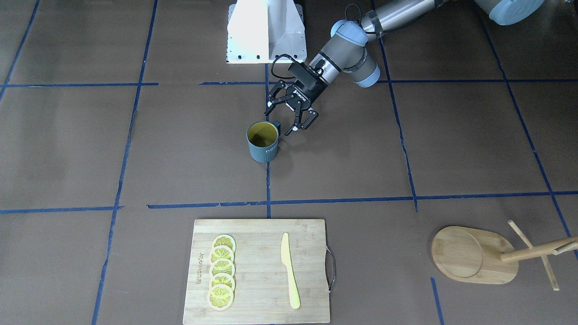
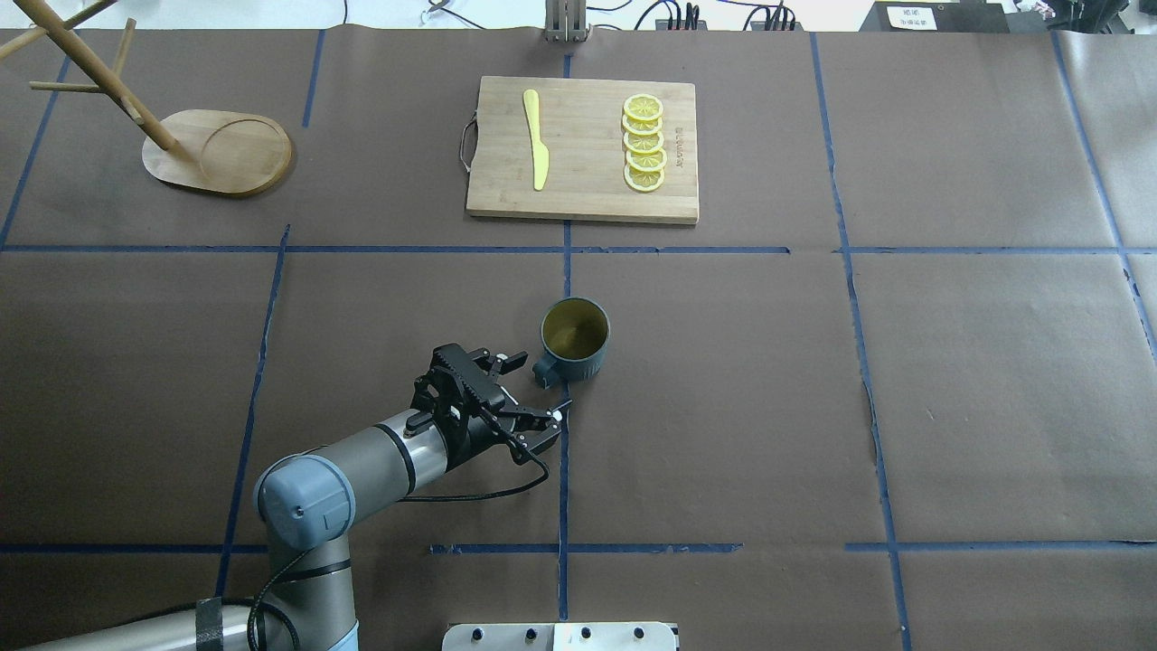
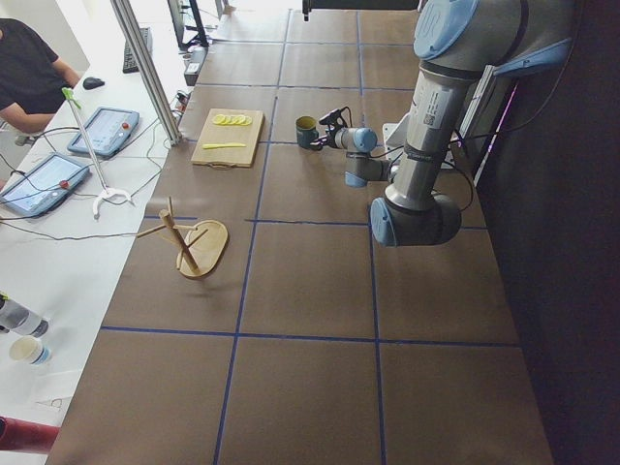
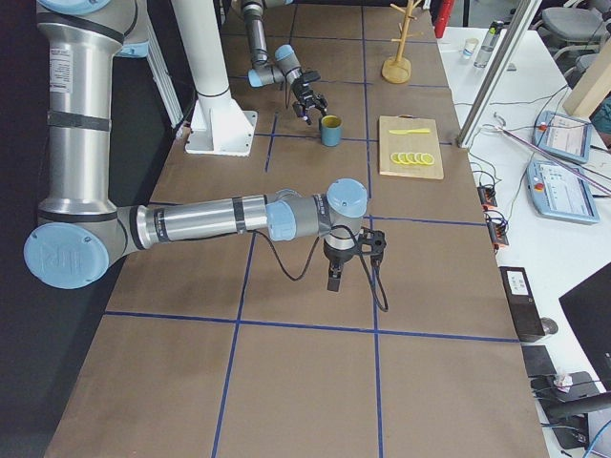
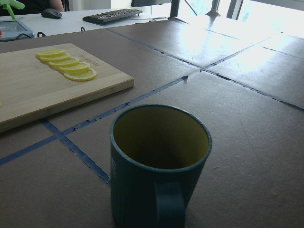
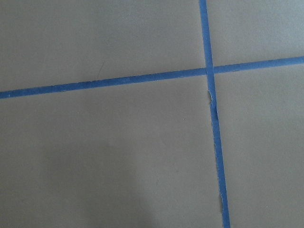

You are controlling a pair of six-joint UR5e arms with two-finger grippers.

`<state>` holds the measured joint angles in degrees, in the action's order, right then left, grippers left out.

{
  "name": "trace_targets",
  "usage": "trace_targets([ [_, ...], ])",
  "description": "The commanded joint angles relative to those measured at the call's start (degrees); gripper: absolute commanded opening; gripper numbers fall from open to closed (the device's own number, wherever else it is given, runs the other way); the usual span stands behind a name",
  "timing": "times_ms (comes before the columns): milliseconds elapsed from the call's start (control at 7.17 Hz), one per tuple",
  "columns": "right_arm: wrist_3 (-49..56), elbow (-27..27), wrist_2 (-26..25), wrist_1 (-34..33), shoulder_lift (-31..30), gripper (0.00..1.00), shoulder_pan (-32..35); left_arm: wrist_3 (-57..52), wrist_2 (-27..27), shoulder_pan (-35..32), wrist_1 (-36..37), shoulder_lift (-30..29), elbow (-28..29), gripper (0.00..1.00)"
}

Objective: Hang cup on storage rack
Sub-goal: 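Grasp the teal mug by its handle with the left gripper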

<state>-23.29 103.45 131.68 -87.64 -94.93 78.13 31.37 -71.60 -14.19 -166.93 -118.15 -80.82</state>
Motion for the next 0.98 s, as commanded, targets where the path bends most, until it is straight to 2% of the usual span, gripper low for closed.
trace_targets([
  [0, 0.0, -0.1, 0.0, 0.0, 0.0, 1.00, 0.0, -0.1, 0.8, 0.0, 0.0, -0.2, 0.7, 0.80],
  [279, 0.0, 0.0, 0.0, 0.0, -0.1, 1.00, 0.0, 0.0, 1.6, -0.1, 0.0, -0.2, 1.0, 0.76],
  [837, -0.1, 0.0, 0.1, 0.0, -0.1, 1.00, 0.0, 0.2, 1.7, 0.1, -0.1, -0.2, 1.4, 0.49],
])
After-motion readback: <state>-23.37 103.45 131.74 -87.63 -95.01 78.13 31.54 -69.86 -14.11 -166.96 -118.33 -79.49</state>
